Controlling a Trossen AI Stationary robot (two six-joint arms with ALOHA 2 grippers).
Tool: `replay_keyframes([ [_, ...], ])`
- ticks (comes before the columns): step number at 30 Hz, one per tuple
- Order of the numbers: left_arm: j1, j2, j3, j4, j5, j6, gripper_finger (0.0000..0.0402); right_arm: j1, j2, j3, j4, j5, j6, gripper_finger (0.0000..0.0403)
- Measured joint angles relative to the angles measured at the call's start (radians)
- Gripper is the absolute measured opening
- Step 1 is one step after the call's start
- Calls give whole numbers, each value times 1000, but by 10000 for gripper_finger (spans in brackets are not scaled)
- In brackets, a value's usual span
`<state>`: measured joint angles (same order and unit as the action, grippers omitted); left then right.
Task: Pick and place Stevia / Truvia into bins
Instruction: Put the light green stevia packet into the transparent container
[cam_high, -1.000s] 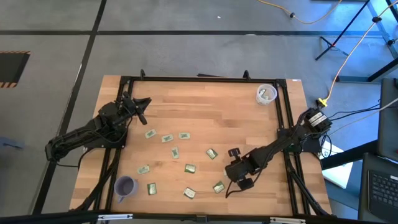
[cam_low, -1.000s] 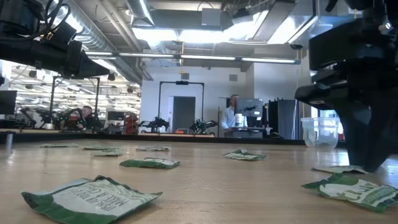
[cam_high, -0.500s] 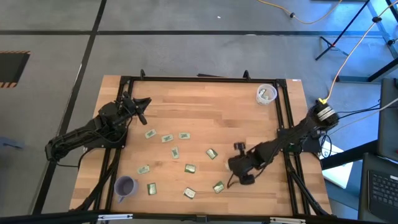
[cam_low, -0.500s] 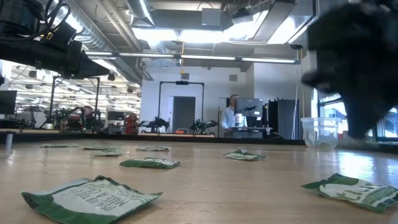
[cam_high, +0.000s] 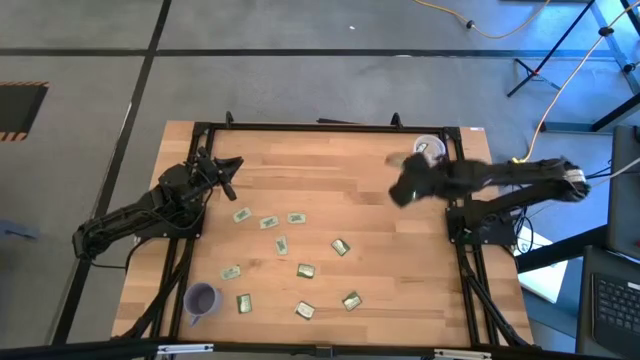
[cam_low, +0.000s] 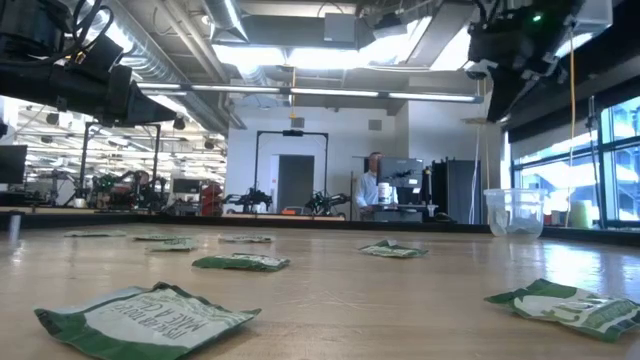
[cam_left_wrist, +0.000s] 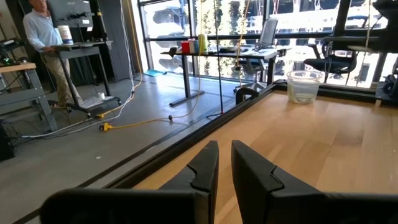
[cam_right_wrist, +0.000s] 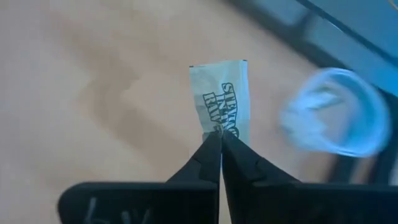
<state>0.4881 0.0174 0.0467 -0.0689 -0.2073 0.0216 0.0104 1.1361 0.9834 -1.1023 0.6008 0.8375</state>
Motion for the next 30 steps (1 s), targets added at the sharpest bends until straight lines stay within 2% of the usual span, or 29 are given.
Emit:
replay_keyframes([
  [2,0,0,0,0,0,0,40,-111,-19,12,-35,-10,-1,7],
  [7,0,0,0,0,0,0,40,-381,-7,7,-69,-147,-92,7],
  [13,0,0,0,0,0,0,40,-588,68,5,-18,-150,-213,7],
  [22,0,0,0,0,0,0,40,-748,229,5,37,-150,-305,7],
  [30,0,0,0,0,0,0,40,-795,365,5,72,-149,-348,7],
])
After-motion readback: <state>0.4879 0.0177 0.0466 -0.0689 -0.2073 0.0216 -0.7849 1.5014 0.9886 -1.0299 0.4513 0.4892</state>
